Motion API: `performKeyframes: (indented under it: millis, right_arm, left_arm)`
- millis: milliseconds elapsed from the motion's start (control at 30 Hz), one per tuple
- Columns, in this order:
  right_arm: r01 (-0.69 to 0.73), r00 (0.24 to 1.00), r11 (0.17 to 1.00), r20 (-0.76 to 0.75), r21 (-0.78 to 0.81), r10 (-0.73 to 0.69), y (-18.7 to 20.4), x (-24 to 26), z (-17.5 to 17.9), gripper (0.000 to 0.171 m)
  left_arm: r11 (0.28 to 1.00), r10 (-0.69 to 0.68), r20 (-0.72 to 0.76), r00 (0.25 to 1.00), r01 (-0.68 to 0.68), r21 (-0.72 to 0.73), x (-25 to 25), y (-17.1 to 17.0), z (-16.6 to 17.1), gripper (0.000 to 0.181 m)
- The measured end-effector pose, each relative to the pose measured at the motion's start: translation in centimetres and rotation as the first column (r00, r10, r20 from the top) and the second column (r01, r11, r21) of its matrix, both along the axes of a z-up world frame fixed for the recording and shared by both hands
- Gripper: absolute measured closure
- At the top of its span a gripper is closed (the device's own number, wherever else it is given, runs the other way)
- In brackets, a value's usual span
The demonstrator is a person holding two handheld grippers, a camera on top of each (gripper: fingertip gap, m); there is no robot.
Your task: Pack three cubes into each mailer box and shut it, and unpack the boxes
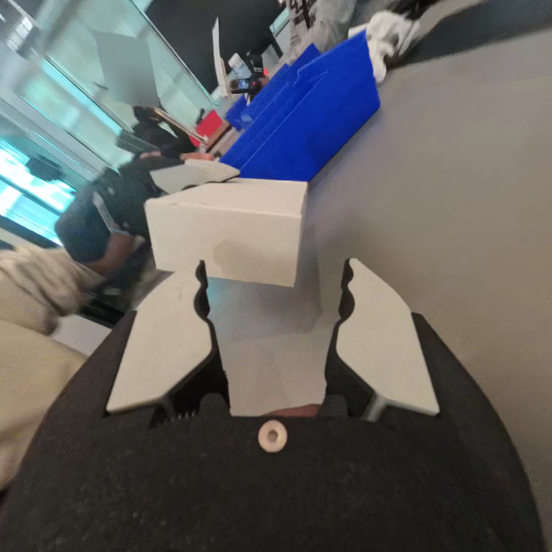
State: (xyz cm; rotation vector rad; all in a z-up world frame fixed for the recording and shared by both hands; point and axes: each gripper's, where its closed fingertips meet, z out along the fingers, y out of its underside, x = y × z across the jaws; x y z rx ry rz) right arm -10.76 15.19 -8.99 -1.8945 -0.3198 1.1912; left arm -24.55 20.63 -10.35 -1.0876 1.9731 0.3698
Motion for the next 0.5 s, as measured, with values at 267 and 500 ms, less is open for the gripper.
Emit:
performKeyframes:
  millis: [267,500]
  right_arm:
    - [-0.172,0.674,0.83,0.678,0.531,-0.295,0.0,-1.9,0.6,0.085]
    - [-0.268,0.557,0.855,0.796,0.443,-0.237,1.0,-1.3,-4.5,0.098]
  left_arm:
    - [0.994,-0.068,-0.128,0.989,0.057,-0.094,2.5,0.7,-0.7,0.117]
    - [0.981,-0.049,-0.041,0.998,0.041,-0.192,3.7,-0.6,-1.8,0.119]
